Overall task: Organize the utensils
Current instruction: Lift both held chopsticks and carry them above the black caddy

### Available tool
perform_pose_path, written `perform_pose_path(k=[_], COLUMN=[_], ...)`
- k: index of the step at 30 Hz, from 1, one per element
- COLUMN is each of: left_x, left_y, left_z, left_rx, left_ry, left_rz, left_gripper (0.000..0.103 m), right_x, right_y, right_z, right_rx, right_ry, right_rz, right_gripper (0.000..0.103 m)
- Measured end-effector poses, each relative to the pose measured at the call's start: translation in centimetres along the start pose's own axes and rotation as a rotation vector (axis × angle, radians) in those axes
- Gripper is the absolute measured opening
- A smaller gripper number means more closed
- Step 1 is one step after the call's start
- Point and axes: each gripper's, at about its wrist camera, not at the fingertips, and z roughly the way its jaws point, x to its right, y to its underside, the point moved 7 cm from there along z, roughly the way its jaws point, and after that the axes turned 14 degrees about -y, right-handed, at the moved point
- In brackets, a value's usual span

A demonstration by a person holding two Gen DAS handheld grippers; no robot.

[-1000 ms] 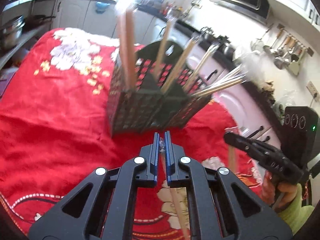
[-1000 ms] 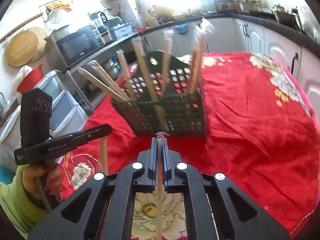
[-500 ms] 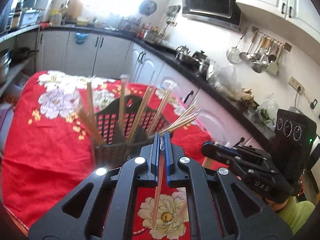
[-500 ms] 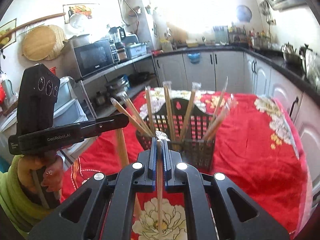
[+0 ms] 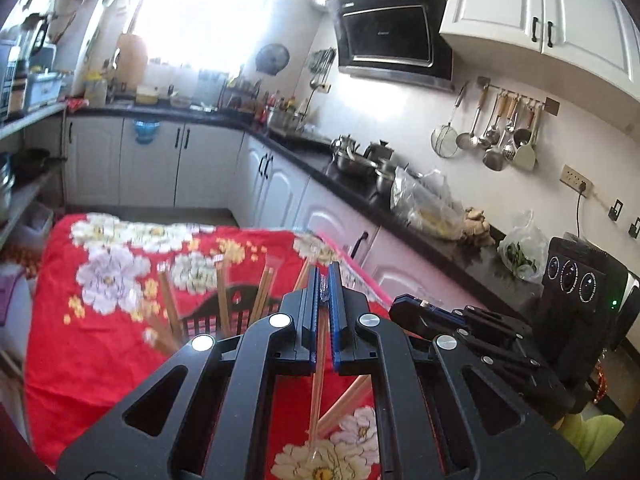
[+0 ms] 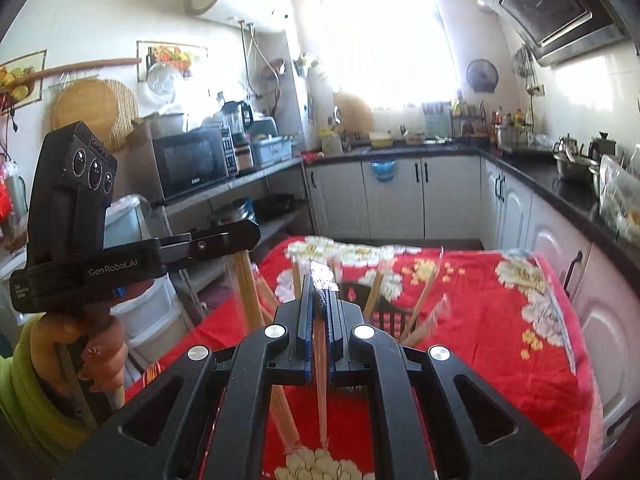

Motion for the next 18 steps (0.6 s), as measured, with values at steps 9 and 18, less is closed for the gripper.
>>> perform_pose_path(k=[9, 18], left_x=[0.9, -0.5], left_y=[-3.7, -7.5], left_z=[-0.7, -0.6], left_rx=[0.077, 0.170], left_ry=[-0.014, -0.114], left_rz=[0.023, 0.030], left_gripper=[0.002, 0.002], right_x=[-0.2, 0.7], right_y=[-3.9, -7.6], right_z=[-1.1, -1.7], right_rx=[0.097, 0.187], right_ry=[0.026, 0.078], right_rz=[-0.028, -0.069], right_gripper=[0.005, 0.005])
